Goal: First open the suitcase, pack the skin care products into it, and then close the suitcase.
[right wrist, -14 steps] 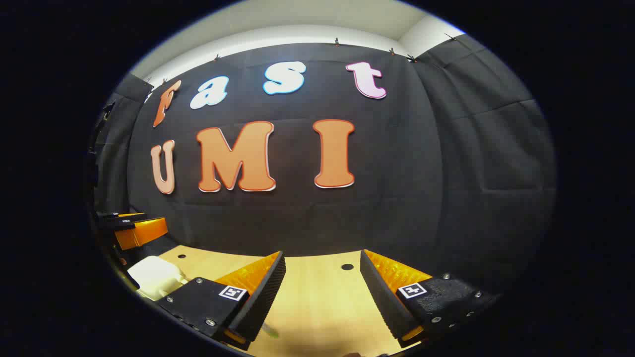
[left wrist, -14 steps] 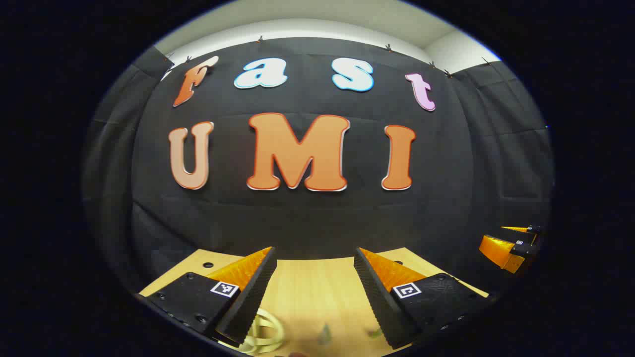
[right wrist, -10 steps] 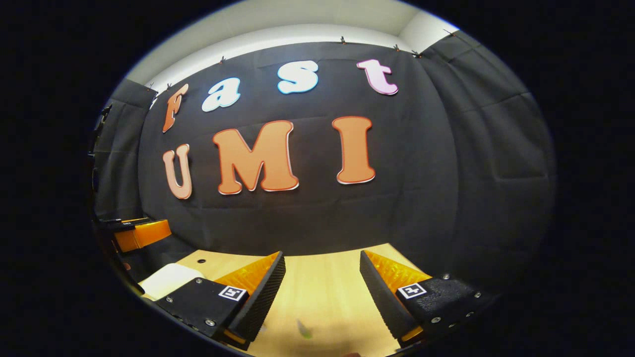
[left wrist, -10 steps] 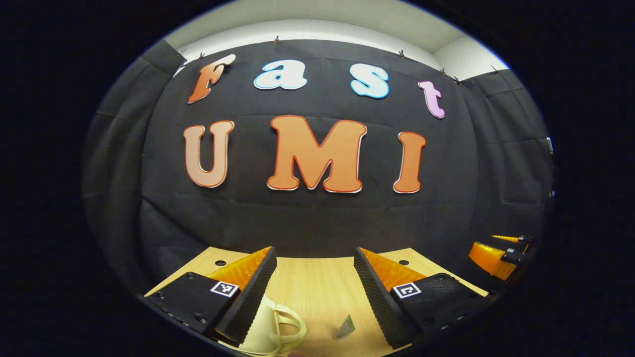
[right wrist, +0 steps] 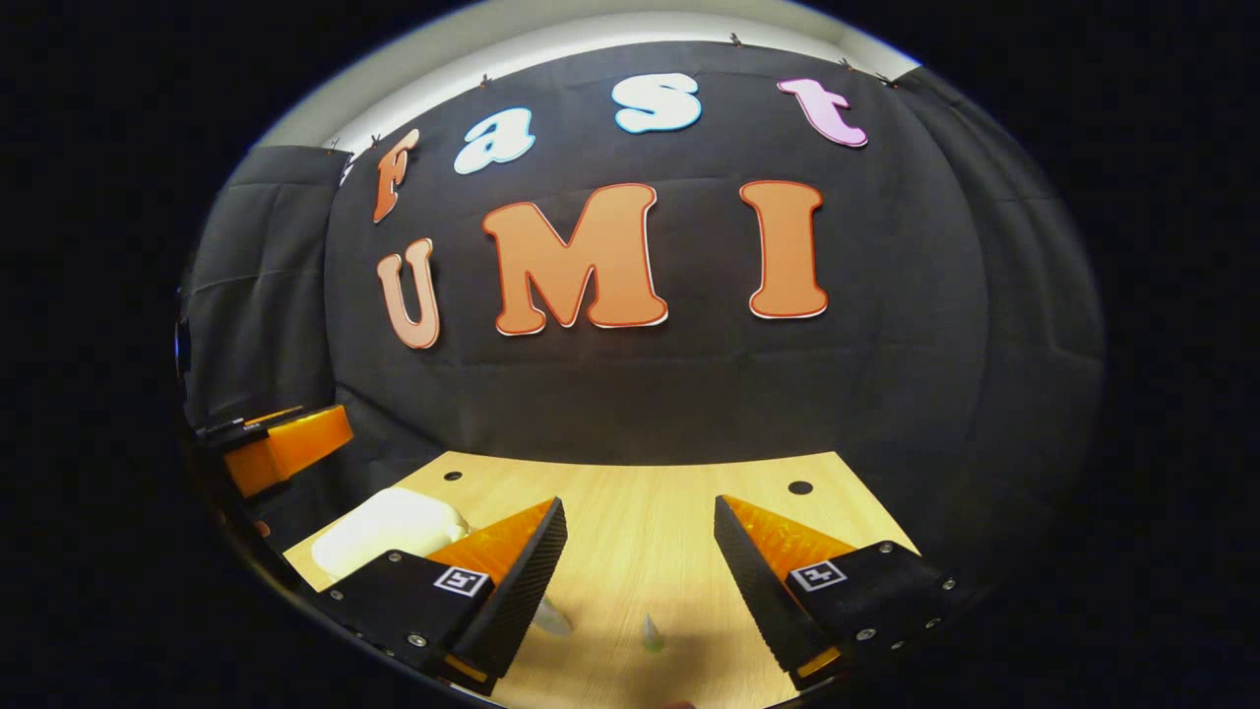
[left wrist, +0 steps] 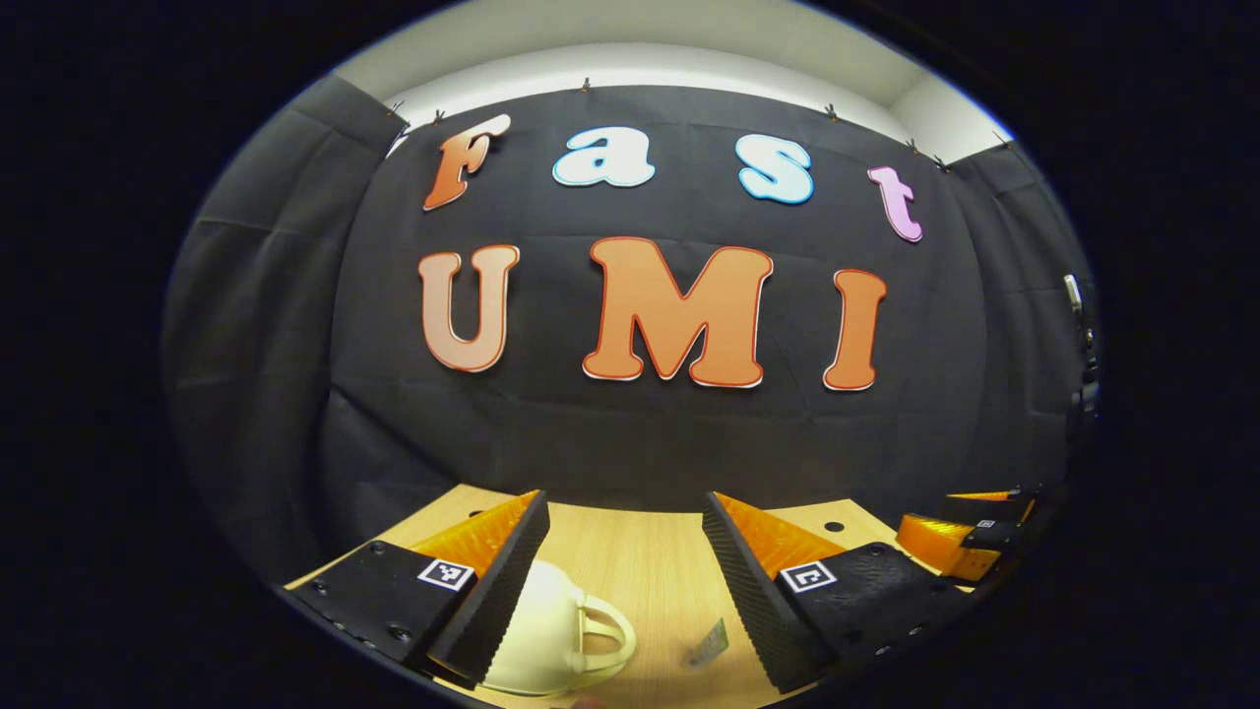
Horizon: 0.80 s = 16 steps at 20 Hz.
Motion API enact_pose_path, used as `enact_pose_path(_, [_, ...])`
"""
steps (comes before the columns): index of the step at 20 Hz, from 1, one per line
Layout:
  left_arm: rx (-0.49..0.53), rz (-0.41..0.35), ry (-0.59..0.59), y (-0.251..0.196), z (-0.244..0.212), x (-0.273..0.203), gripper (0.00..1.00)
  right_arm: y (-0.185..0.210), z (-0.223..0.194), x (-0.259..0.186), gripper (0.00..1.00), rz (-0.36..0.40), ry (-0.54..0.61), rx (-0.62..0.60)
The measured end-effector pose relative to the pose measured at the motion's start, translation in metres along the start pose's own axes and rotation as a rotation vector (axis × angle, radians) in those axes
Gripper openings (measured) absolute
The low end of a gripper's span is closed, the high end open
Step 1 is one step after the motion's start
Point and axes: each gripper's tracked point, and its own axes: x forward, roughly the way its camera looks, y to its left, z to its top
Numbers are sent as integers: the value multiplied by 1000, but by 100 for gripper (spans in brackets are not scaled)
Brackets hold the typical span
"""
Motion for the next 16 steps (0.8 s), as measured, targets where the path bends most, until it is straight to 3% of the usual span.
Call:
enact_pose_path(3, [-3, 3, 11, 7, -4, 1, 96, 0, 6, 6, 95, -18, -18, -19])
enact_pose_path(7, [74, -19, -10, 17, 1, 11, 96, -1, 3, 6, 95, -77, -29, -19])
enact_pose_path(16, [530, -107, 171, 19, -98, 17, 98, -19, -31, -6, 95, -172, 43, 6])
